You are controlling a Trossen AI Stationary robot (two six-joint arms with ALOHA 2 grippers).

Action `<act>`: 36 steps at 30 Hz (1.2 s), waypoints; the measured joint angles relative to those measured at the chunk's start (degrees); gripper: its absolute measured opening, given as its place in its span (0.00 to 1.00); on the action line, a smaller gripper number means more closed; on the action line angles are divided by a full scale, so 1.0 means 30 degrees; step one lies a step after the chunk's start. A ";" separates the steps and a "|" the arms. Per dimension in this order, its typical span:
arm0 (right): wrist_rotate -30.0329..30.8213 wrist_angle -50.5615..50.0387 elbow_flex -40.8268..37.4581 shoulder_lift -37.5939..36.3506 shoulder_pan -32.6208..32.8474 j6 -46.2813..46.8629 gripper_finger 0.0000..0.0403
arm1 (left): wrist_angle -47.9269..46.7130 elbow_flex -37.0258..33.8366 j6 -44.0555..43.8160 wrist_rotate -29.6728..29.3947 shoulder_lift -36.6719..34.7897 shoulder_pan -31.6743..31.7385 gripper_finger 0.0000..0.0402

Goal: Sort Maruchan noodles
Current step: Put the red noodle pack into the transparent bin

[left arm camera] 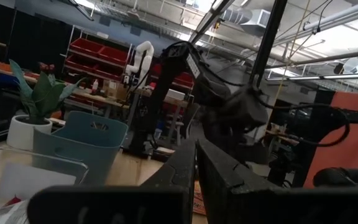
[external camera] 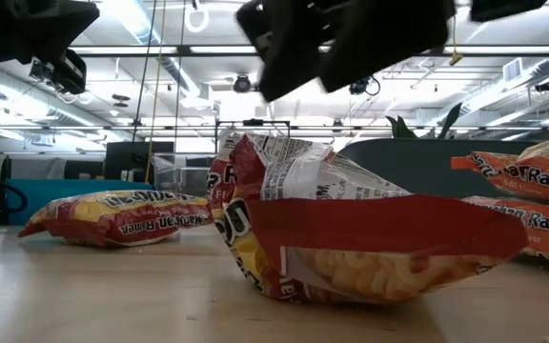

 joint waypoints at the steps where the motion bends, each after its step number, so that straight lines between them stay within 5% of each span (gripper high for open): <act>1: 0.0068 -0.0065 -0.0018 0.0173 0.0037 0.0040 0.46 | 0.0046 0.0000 0.0007 0.0000 0.0000 0.0000 0.06; 7: 0.1097 -0.0142 -0.0029 0.1240 0.0053 0.0203 0.36 | 0.0012 -0.0005 0.0000 -0.0006 0.0097 0.0007 0.06; 18: 0.1543 -0.0215 -0.0029 0.1240 -0.0338 0.0092 0.03 | 0.0001 -0.0004 0.0000 0.0000 0.0124 0.0007 0.06; 27: 0.3211 -0.1705 0.0826 0.1201 -0.0801 -0.0176 0.01 | -0.0005 0.0000 -0.0007 0.0000 0.0124 0.0007 0.06; 36: 0.9444 -0.2308 0.1821 -0.0966 -0.1675 -0.1418 0.01 | -0.0007 -0.0003 0.0000 0.0000 0.0124 0.0007 0.06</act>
